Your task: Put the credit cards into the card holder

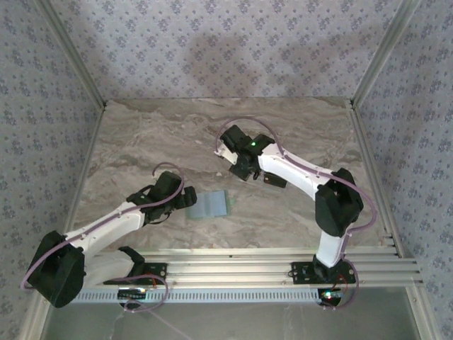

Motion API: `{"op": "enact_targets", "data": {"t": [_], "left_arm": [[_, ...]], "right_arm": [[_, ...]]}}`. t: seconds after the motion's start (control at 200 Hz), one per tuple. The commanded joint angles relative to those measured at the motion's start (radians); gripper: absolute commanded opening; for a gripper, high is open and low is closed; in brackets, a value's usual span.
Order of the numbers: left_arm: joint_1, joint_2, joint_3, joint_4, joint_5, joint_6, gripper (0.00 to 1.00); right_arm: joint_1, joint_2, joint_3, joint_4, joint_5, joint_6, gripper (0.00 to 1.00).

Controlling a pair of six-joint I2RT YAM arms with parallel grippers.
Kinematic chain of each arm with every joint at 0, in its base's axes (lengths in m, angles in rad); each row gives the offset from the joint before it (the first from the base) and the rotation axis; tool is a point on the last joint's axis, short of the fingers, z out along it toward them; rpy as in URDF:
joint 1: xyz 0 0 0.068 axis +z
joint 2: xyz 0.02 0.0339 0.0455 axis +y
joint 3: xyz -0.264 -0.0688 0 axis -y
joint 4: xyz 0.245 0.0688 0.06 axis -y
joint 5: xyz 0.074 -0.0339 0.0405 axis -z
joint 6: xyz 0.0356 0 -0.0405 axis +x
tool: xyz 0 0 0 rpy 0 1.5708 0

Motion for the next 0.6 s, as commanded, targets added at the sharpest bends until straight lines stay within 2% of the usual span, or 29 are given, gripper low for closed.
{"op": "enact_targets", "data": {"t": [0.0,0.145,0.365,0.49,0.595], "left_arm": [[0.005,0.001,0.04,-0.042,-0.003,0.033,1.0],[0.005,0.003,0.05,-0.088,-0.006,0.058,1.0],[-0.009,0.031,0.058,-0.139,0.005,0.084,1.0],[-0.041,0.054,0.064,-0.153,-0.018,0.089,1.0],[-0.072,0.075,0.078,-0.168,-0.054,0.093,1.0]], "right_arm": [[0.016,-0.071,0.031,-0.019,-0.059,0.118,0.0],[0.025,-0.14,-0.025,0.057,-0.195,0.318,0.0],[0.043,-0.223,-0.238,0.342,-0.461,0.685,0.0],[0.063,-0.243,-0.391,0.51,-0.496,0.887,0.0],[0.085,-0.243,-0.48,0.601,-0.483,0.985,0.0]]}}
